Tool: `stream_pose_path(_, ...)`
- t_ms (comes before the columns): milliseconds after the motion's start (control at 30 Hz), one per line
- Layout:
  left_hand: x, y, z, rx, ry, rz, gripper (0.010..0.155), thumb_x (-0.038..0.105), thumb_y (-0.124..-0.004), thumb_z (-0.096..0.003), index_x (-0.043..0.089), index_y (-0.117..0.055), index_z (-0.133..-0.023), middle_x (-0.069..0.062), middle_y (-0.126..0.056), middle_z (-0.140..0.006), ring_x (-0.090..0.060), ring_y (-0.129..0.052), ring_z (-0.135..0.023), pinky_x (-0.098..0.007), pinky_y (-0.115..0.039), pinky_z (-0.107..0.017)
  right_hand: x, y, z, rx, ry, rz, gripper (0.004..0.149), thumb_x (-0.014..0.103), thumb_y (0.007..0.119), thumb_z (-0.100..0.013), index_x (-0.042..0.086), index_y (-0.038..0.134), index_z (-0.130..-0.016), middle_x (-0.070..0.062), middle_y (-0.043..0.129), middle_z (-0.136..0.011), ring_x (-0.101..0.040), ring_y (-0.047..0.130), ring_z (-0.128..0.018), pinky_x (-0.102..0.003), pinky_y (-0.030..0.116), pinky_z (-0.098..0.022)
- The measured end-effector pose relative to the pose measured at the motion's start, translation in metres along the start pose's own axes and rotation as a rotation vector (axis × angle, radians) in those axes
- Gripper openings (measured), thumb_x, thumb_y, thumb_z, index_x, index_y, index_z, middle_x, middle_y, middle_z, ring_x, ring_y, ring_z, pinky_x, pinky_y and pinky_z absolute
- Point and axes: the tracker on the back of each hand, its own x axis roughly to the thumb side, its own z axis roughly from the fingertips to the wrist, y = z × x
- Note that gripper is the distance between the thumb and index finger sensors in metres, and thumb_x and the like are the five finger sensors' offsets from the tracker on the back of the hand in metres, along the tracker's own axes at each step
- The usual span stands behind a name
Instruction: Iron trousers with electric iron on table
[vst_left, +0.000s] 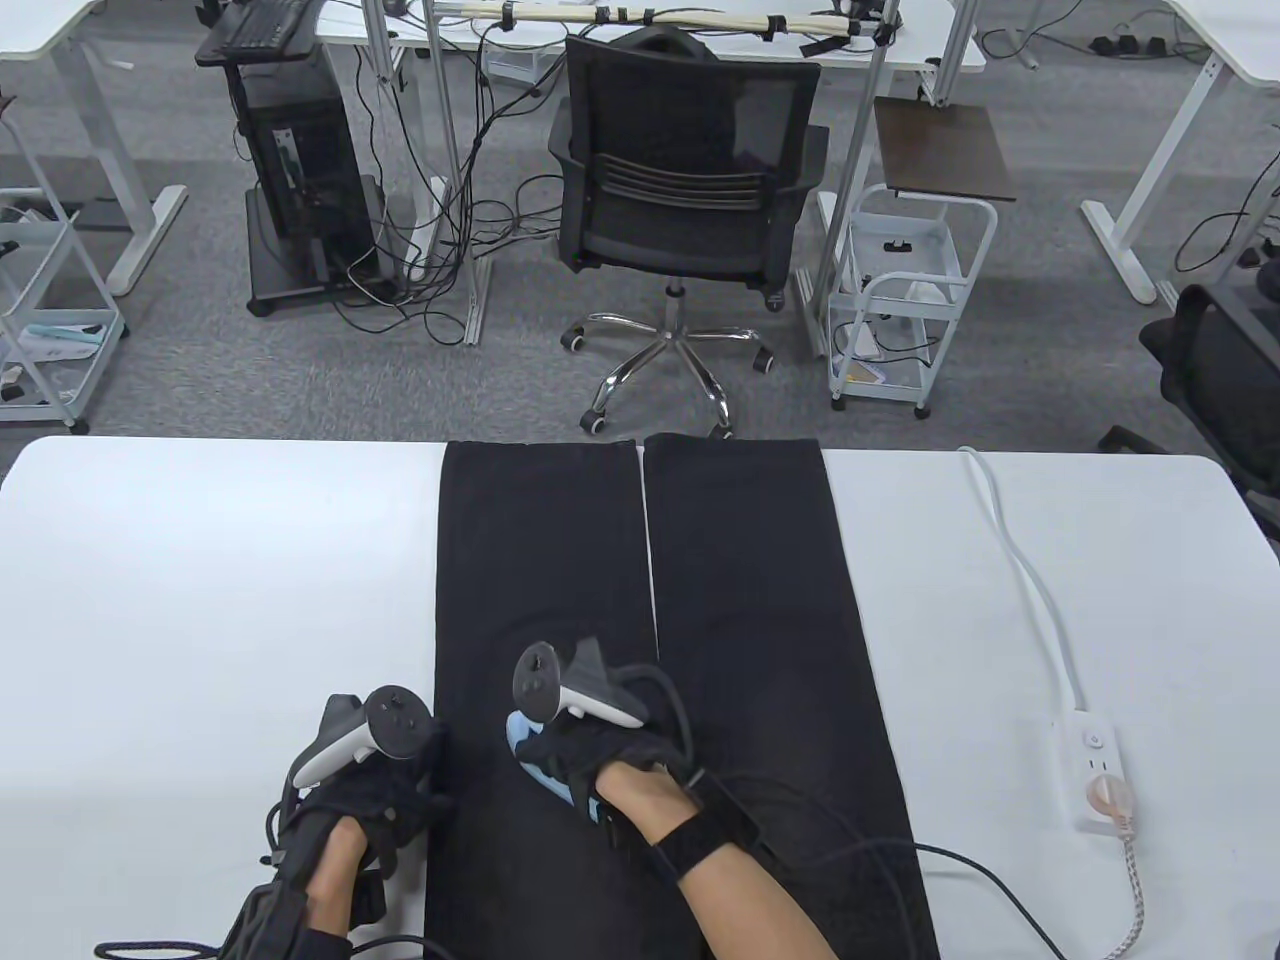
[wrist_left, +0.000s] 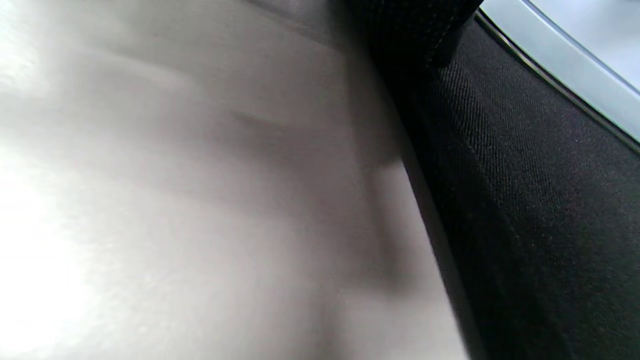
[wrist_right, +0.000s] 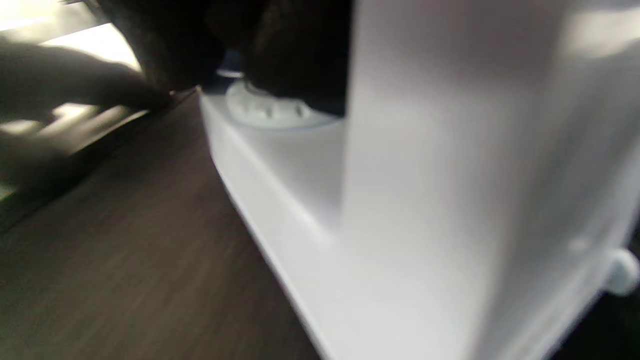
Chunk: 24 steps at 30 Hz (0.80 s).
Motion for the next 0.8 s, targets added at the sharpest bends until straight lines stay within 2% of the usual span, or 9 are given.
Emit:
stream_pose_path(233, 0.000, -0.001, 0.000, 0.001, -0.003, 0.003, 0.091, 0.041, -0.074, -0.0559, 0.020, -0.007, -0.114, -0.021, 0.013, -0.111, -0.056, 0.012, -0.097, -0.081, -0.010, -0.061, 0.029, 0.030, 0.064, 0.044, -0.197, 0.085, 0.054, 0.053, 0.077, -0.052, 0.006, 0.069, -0.078, 0.007, 0.090, -0.042, -0.006, 0.096, -0.024, -0.036, 0.090, -0.026)
stream_pose_path(333, 0.000, -0.001, 0.000, 0.002, -0.002, 0.002, 0.091, 0.041, -0.074, -0.0559, 0.020, -0.007, -0.114, -0.021, 0.013, -0.112, -0.056, 0.012, -0.097, -0.081, -0.010, -0.062, 0.034, 0.037, 0.080, 0.043, -0.246, 0.105, 0.054, 0.053, 0.077, -0.052, 0.007, 0.070, -0.078, 0.007, 0.090, -0.043, -0.006, 0.096, -0.024, -0.036, 0.090, -0.027)
stream_pose_path(467, 0.000, -0.001, 0.001, 0.008, 0.000, -0.006, 0.090, 0.041, -0.074, -0.0557, 0.020, -0.008, -0.114, -0.021, 0.012, -0.112, -0.056, 0.011, -0.097, -0.081, -0.011, -0.062, 0.031, 0.037, 0.081, 0.003, -0.274, 0.089, 0.055, 0.054, 0.078, -0.051, 0.006, 0.072, -0.077, 0.007, 0.091, -0.042, -0.006, 0.096, -0.023, -0.036, 0.090, -0.025)
stream_pose_path(600, 0.001, 0.000, 0.002, 0.036, 0.000, -0.031, 0.090, 0.041, -0.075, -0.0551, 0.019, -0.011, -0.115, -0.022, 0.008, -0.114, -0.057, 0.006, -0.099, -0.081, -0.015, -0.063, 0.012, 0.032, 0.091, -0.123, -0.285, -0.023, 0.055, 0.054, 0.078, -0.050, 0.007, 0.073, -0.077, 0.007, 0.092, -0.042, -0.007, 0.098, -0.024, -0.037, 0.091, -0.025)
stream_pose_path(700, 0.001, -0.001, 0.002, 0.054, -0.001, -0.038, 0.090, 0.042, -0.075, -0.0548, 0.018, -0.012, -0.115, -0.022, 0.005, -0.114, -0.057, 0.004, -0.100, -0.081, -0.017, -0.064, -0.020, 0.019, 0.104, -0.240, -0.256, -0.151, 0.054, 0.054, 0.077, -0.050, 0.007, 0.073, -0.077, 0.005, 0.092, -0.044, -0.009, 0.099, -0.027, -0.039, 0.091, -0.027)
stream_pose_path(800, 0.003, 0.000, 0.004, 0.090, -0.014, -0.062, 0.090, 0.042, -0.077, -0.0547, 0.020, -0.014, -0.115, -0.024, 0.000, -0.116, -0.058, -0.002, -0.102, -0.081, -0.021, -0.065, -0.054, 0.001, 0.121, -0.369, -0.190, -0.162, 0.054, 0.053, 0.077, -0.050, 0.007, 0.072, -0.078, 0.005, 0.093, -0.045, -0.010, 0.101, -0.030, -0.040, 0.091, -0.029)
